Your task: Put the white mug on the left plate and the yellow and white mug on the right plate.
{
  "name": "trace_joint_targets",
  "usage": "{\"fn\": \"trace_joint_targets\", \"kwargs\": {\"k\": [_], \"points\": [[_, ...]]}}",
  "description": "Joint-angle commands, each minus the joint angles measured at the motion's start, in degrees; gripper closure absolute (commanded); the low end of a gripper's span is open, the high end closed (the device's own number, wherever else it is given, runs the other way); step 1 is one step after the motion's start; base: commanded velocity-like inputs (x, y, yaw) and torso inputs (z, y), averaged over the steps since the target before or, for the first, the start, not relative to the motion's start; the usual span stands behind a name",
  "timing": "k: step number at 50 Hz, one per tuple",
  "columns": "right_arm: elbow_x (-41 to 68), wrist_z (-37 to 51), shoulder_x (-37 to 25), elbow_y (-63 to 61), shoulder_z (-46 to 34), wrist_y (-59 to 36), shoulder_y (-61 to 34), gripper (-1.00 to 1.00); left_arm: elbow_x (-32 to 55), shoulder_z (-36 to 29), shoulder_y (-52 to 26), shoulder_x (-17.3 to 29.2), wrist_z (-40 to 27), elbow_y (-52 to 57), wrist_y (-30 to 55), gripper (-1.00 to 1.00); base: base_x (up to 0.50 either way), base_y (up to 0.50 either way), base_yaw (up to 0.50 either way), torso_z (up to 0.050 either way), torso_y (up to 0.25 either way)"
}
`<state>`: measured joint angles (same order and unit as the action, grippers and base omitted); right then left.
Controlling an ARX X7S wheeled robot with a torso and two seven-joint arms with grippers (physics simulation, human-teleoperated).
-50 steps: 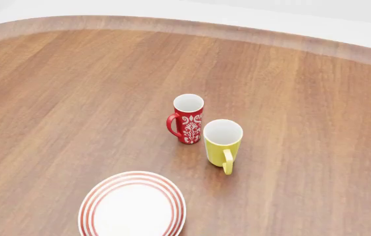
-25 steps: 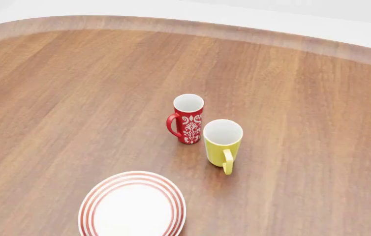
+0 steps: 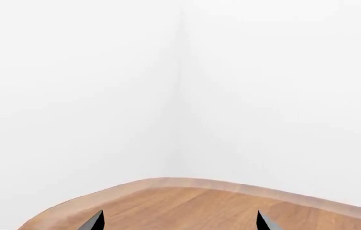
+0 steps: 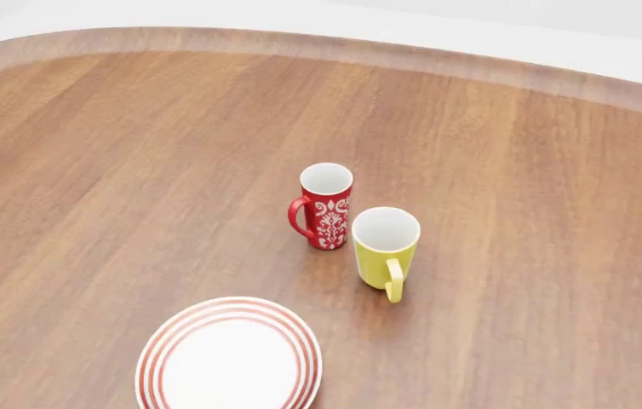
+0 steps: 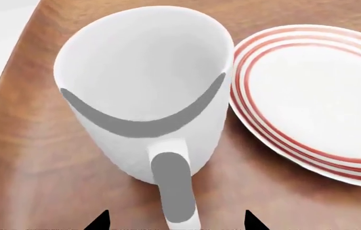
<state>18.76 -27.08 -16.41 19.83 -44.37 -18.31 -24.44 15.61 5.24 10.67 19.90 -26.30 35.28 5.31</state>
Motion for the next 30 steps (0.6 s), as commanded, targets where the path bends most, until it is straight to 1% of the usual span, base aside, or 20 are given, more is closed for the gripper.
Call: {"fn": "trace_joint_targets", "kwargs": {"k": [1,17,22,30], "points": [[-2.2,-1.6,1.3,0.3,0.5,-0.2,1.2,1.0,-0.1,1.1,2.1,-1.4,1.6,1.4,-0.5,-1.0,0.0,0.0,0.0,0.0,0.0],[-1.5,-0.5,-0.2,-3.8,1.0,-1.2,1.8,1.0,0.0,0.5,1.4,-1.0,1.4,1.3,-0.2,-1.0,0.0,0.0,0.0,0.0,0.0],[-1.0,0.7,-1.7,-10.2,1.1,-3.2,2.9,1.0,-0.2,0.1,1.2,-0.9,1.4,1.2,0.0,-1.0,0.0,0.0,0.0,0.0,0.0],[0.6,3.0,-2.6,-15.7,3.7,-3.4,3.1,1.0,0.0,0.2,1.2,-0.7,1.2,1.3,0.0,-1.0,0.0,0.0,0.0,0.0,0.0]]}}
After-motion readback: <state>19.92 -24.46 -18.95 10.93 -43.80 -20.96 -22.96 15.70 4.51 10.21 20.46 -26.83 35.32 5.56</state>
